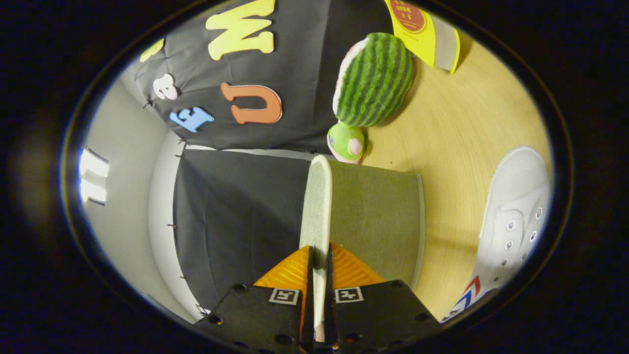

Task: Open the storage box then place both shoes into the box .Put the left shoe in first, then the right shoe, with the right side of both shoes facing outward in a uniform manner.

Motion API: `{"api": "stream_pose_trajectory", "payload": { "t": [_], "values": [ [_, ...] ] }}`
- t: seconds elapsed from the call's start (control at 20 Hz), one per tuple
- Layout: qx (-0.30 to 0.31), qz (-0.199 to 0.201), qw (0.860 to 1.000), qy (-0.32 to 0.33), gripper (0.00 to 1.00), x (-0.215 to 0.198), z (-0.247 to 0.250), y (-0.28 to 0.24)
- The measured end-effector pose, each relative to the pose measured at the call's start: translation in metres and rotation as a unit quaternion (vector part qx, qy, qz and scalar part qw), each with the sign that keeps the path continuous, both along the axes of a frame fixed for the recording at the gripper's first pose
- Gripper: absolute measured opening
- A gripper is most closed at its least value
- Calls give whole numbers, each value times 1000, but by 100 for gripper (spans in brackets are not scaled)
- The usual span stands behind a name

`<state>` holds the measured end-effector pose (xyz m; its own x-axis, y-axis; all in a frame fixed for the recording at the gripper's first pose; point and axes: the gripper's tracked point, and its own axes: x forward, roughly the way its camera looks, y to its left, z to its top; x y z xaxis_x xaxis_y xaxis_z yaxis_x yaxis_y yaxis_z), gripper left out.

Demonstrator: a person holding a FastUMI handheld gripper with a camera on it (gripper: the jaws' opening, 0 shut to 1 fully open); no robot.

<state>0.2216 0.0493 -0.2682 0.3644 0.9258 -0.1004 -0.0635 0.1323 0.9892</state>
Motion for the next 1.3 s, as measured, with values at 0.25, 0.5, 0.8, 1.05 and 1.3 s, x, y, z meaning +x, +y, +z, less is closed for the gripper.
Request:
{"api": "stream_pose_trajectory", "payload": {
  "t": [0.25,0.5,0.8,1.05,1.3],
  "values": [
    [-26,2,999,-28,5,-10,24,-2],
    [-27,18,998,-48,5,-18,62,18],
    [-23,23,996,-79,5,-20,120,59],
    [-25,24,996,-80,5,-23,153,110],
    [-30,6,993,-110,5,-25,173,176]
  ]
}}
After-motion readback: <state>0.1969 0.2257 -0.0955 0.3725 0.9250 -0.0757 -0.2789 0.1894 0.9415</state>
